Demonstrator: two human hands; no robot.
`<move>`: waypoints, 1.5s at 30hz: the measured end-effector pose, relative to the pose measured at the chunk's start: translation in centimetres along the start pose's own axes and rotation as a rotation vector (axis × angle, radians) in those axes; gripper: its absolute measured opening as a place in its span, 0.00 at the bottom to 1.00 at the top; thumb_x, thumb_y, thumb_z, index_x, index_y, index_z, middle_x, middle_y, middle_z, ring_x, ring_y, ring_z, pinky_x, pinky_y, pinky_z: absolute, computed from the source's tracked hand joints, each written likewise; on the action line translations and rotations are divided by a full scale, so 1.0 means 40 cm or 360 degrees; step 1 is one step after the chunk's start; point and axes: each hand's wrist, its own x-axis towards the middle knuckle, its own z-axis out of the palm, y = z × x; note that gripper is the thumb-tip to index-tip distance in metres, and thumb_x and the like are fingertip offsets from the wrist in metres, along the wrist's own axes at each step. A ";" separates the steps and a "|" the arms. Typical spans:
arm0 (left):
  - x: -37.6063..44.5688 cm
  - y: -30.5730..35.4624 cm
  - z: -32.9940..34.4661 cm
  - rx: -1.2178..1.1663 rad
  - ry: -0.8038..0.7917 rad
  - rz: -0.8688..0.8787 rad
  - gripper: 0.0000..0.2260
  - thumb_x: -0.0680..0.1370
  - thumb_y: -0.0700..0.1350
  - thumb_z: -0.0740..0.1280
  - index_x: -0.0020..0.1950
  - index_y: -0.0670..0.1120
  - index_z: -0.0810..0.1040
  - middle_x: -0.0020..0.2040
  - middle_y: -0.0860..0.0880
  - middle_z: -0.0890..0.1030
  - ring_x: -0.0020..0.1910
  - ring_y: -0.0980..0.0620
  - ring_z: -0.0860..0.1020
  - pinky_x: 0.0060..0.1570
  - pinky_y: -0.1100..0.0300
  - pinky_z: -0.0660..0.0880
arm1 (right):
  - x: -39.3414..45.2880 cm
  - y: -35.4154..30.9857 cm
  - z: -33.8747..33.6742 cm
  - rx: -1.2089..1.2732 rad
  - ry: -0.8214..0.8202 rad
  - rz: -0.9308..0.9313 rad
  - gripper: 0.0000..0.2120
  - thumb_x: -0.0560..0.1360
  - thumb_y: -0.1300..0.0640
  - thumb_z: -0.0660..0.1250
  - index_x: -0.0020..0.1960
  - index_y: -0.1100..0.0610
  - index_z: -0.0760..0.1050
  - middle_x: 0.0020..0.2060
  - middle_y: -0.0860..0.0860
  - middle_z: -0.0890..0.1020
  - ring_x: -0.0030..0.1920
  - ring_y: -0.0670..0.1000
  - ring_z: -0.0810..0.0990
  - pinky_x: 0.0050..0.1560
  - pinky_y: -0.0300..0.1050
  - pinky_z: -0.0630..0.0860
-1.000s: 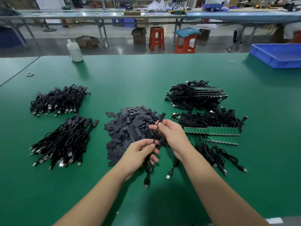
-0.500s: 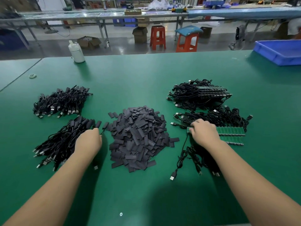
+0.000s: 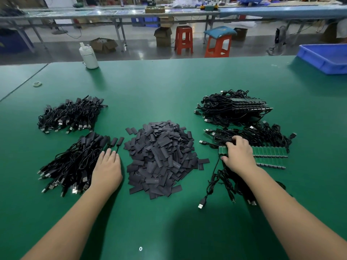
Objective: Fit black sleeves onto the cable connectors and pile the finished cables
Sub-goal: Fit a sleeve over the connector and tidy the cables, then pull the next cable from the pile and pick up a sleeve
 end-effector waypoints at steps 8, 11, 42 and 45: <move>-0.007 -0.057 0.023 0.0041 -0.0025 -0.0060 0.29 0.79 0.47 0.54 0.79 0.41 0.57 0.80 0.45 0.56 0.80 0.47 0.48 0.77 0.49 0.39 | 0.002 0.018 -0.026 0.0067 0.0015 0.0011 0.29 0.73 0.43 0.73 0.68 0.54 0.72 0.75 0.58 0.61 0.76 0.59 0.57 0.75 0.57 0.58; -0.005 -0.072 0.027 0.0044 -0.0047 -0.0101 0.28 0.79 0.47 0.53 0.79 0.41 0.58 0.80 0.46 0.58 0.79 0.47 0.49 0.77 0.50 0.41 | -0.010 0.027 -0.041 0.0095 0.0160 -0.0046 0.31 0.70 0.41 0.75 0.67 0.54 0.72 0.69 0.55 0.70 0.72 0.57 0.64 0.73 0.55 0.61; -0.077 0.535 -0.383 -0.2076 -0.0240 0.0194 0.11 0.80 0.49 0.65 0.43 0.44 0.79 0.32 0.50 0.74 0.29 0.52 0.68 0.32 0.58 0.66 | -0.127 -0.061 -0.175 0.0545 -0.0040 -0.0333 0.08 0.80 0.50 0.65 0.48 0.48 0.82 0.37 0.45 0.82 0.44 0.52 0.79 0.52 0.48 0.71; -0.087 0.545 -0.384 -0.2076 -0.0223 0.0073 0.09 0.80 0.49 0.65 0.44 0.48 0.81 0.37 0.49 0.82 0.33 0.48 0.76 0.34 0.57 0.72 | -0.128 -0.080 -0.166 0.0440 0.0068 -0.0334 0.09 0.80 0.50 0.65 0.51 0.49 0.84 0.41 0.48 0.85 0.45 0.52 0.81 0.46 0.43 0.69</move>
